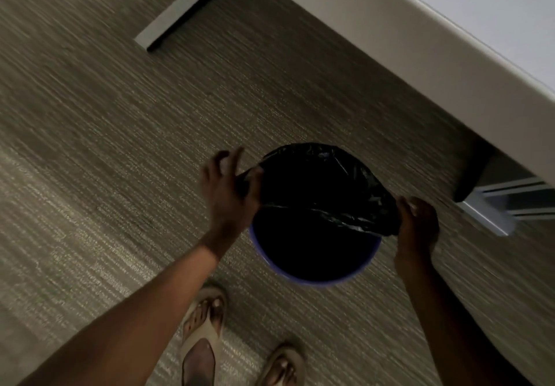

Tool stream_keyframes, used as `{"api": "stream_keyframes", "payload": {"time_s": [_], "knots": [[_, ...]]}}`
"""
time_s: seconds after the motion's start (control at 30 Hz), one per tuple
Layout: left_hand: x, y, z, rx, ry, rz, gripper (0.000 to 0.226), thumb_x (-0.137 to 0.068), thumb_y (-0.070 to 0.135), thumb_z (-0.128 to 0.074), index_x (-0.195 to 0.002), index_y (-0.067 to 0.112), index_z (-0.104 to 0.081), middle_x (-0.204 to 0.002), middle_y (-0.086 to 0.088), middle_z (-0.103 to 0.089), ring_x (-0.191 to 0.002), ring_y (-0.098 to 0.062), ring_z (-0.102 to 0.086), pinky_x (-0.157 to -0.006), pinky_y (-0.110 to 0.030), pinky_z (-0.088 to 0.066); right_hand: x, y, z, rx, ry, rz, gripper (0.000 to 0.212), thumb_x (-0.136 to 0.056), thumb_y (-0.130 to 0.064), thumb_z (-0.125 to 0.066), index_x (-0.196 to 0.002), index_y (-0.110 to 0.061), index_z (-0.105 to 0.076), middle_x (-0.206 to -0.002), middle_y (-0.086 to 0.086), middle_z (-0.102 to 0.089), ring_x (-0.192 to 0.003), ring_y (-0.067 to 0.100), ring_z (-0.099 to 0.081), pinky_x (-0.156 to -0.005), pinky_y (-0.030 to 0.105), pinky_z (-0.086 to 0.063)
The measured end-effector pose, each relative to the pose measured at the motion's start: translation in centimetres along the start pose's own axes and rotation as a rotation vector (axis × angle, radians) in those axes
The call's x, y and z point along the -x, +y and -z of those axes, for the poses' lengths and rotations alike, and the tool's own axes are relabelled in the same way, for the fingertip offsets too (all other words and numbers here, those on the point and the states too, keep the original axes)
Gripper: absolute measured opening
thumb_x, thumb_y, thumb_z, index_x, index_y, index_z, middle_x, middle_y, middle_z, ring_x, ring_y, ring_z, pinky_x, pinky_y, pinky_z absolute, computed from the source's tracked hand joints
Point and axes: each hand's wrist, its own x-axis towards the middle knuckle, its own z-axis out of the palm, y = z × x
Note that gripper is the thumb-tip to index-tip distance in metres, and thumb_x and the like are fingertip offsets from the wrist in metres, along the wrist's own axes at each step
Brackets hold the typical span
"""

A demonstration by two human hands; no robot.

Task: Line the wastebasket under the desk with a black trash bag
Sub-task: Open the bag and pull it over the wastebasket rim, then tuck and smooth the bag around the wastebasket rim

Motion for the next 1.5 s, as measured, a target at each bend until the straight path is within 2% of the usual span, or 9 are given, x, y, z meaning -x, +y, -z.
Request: {"api": "stream_keyframes", "payload": {"time_s": [0.07, 0.17, 0.37, 0.67, 0.8, 0.97, 1.1, 1.27, 1.5], "knots": [[3.1, 0.7, 0.3, -0.141, -0.101, -0.380, 0.055, -0.091, 0.055, -0.059, -0.139, 0.029, -0.058, -0.133, -0.003, -0.060, -0.127, -0.030, -0.050, -0.103, -0.042, -0.039, 2.0, 1.0, 1.0, 0.325, -0.082, 0.457, 0.046, -0.087, -0.024, -0.081, -0.130, -0.013, -0.067, -0.141, 0.012, -0.058, -0.132, 0.033, -0.054, -0.104, 0.051, -0.050], [6.6, 1.3, 0.2, -0.358, -0.331, -0.470, 0.059, -0.085, 0.046, -0.064, -0.141, 0.029, -0.058, -0.124, 0.001, -0.067, -0.126, -0.031, -0.051, -0.103, -0.045, -0.032, 4.3, 3.0, 1.0, 0.611, -0.333, 0.740, 0.051, -0.078, -0.005, -0.084, -0.127, -0.009, -0.071, -0.133, 0.016, -0.065, -0.132, 0.040, -0.053, -0.104, 0.054, -0.049], [9.0, 0.4, 1.5, -0.286, -0.291, -0.427, 0.029, -0.078, 0.026, -0.063, -0.104, 0.032, -0.074, -0.117, -0.002, -0.067, -0.116, -0.033, -0.058, -0.101, -0.047, -0.039, 6.2, 5.2, 3.1, 0.630, -0.137, 0.818, 0.015, -0.080, 0.005, -0.078, -0.091, -0.005, -0.076, -0.101, 0.015, -0.075, -0.113, 0.042, -0.064, -0.093, 0.049, -0.053], [12.5, -2.3, 1.6, -0.193, -0.352, -0.513, 0.028, -0.082, 0.013, -0.076, -0.108, 0.026, -0.078, -0.102, -0.008, -0.070, -0.107, -0.036, -0.064, -0.104, -0.061, -0.047, 9.3, 5.8, 3.0, 0.781, -0.308, 0.782, 0.077, -0.076, -0.008, -0.086, -0.147, -0.014, -0.054, -0.119, 0.016, -0.070, -0.113, 0.039, -0.064, -0.088, 0.053, -0.054], [12.9, -2.9, 2.1, -0.238, -0.423, -0.570, 0.035, -0.071, 0.008, -0.084, -0.101, 0.026, -0.082, -0.103, -0.007, -0.074, -0.112, -0.039, -0.068, -0.106, -0.070, -0.044, 9.2, 5.6, 2.7, 0.685, -0.190, 0.750, 0.066, -0.080, -0.007, -0.084, -0.137, -0.011, -0.050, -0.095, 0.011, -0.076, -0.083, 0.033, -0.072, -0.080, 0.033, -0.044], [13.3, -3.3, 2.4, -0.262, -0.446, -0.669, 0.043, -0.064, 0.007, -0.088, -0.100, 0.027, -0.081, -0.100, -0.005, -0.073, -0.110, -0.037, -0.070, -0.104, -0.069, -0.046, 8.2, 5.7, 3.3, 0.768, -0.220, 0.743, 0.032, -0.078, 0.001, -0.082, -0.107, -0.011, -0.077, -0.089, 0.013, -0.078, -0.085, 0.039, -0.072, -0.076, 0.047, -0.054], [13.9, -3.2, 2.4, -0.304, -0.458, -0.674, 0.056, -0.062, 0.009, -0.088, -0.112, 0.031, -0.078, -0.103, -0.005, -0.074, -0.111, -0.036, -0.069, -0.102, -0.070, -0.048, 7.9, 6.3, 4.6, 0.479, -0.168, 0.520, 0.015, -0.084, -0.004, -0.082, -0.096, -0.013, -0.081, -0.095, 0.003, -0.079, -0.088, 0.021, -0.073, -0.074, 0.024, -0.052], [14.9, -3.3, 2.2, -0.391, -0.480, -0.720, 0.044, -0.064, 0.018, -0.087, -0.107, 0.025, -0.080, -0.111, -0.003, -0.075, -0.119, -0.035, -0.068, -0.106, -0.070, -0.045, 8.4, 8.0, 4.5, -0.003, -0.257, -0.407, 0.007, -0.094, -0.022, -0.071, -0.093, -0.026, -0.077, -0.101, 0.002, -0.079, -0.085, 0.017, -0.078, -0.069, 0.030, -0.052], [15.3, -4.5, 2.0, -0.445, -0.495, -0.640, 0.048, -0.073, 0.015, -0.077, -0.121, 0.022, -0.076, -0.124, -0.001, -0.075, -0.128, -0.030, -0.064, -0.116, -0.064, -0.039, 6.5, 8.1, 1.8, -0.121, -0.336, -0.579, 0.028, -0.102, -0.030, -0.057, -0.126, -0.021, -0.069, -0.107, -0.001, -0.075, -0.098, 0.018, -0.070, -0.079, 0.036, -0.052]]}}
